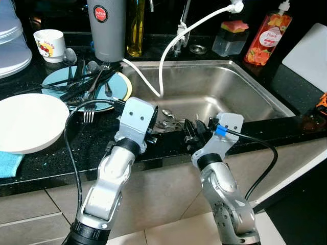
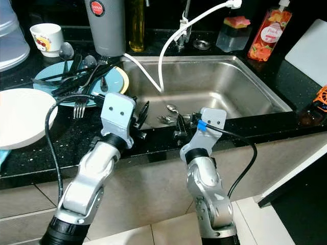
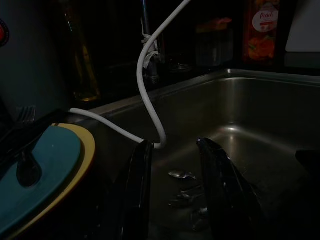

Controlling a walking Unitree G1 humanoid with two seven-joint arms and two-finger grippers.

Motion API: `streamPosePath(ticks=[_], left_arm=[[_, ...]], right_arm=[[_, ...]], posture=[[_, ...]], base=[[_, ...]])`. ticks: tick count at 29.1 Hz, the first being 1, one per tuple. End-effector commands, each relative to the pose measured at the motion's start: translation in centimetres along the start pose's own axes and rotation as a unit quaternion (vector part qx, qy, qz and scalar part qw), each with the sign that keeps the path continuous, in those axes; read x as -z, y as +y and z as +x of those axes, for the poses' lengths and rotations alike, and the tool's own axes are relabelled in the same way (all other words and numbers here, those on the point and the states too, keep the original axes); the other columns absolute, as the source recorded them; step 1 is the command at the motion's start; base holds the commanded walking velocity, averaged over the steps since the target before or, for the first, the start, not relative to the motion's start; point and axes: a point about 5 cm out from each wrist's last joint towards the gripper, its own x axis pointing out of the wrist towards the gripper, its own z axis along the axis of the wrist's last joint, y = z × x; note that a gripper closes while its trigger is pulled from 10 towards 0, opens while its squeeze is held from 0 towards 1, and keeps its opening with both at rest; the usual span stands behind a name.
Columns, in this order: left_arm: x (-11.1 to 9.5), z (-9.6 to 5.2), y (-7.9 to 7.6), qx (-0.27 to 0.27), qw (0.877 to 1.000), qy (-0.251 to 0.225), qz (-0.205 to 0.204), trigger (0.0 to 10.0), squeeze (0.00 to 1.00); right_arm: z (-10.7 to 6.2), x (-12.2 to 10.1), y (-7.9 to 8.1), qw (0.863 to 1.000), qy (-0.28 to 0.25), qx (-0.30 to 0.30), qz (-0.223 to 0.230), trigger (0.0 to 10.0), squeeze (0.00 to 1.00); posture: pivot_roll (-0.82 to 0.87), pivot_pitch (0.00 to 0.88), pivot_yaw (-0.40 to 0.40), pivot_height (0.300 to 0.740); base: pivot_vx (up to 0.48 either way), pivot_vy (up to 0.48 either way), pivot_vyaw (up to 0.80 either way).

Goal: Kitchen organization

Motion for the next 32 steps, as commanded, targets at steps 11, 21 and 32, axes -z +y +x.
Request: streamPosePath(ticks=[11, 21, 32], left_arm=[[-0.06, 0.12, -0.4, 0.002, 1.0, 0.002, -0.005, 10.0, 0.0], [-0.03, 0.16, -0.42, 0.001, 1.0, 0.003, -0.005, 10.0, 0.0], [-0.03, 0.21, -0.4, -0.001, 1.0, 0.004, -0.005, 10.0, 0.0]], right_arm=[[0.0, 0.39, 0.33, 1.0, 0.005, 0.01, 0.022, 10.0, 0.0], [-0.01, 0.4, 0.3, 1.0, 0.005, 0.01, 0.022, 10.0, 0.0], [-0.02, 0.41, 0.31, 1.0, 0.005, 0.011, 0.023, 10.0, 0.0]], posture=[[0.21, 0.052, -0.107, 0.74], [0.2, 0.051, -0.107, 0.74], [0.2, 0.052, -0.106, 0.74]], base=[[-0.394, 0.0, 0.0], [-0.406, 0.0, 0.0], [-0.445, 0.0, 0.0]])
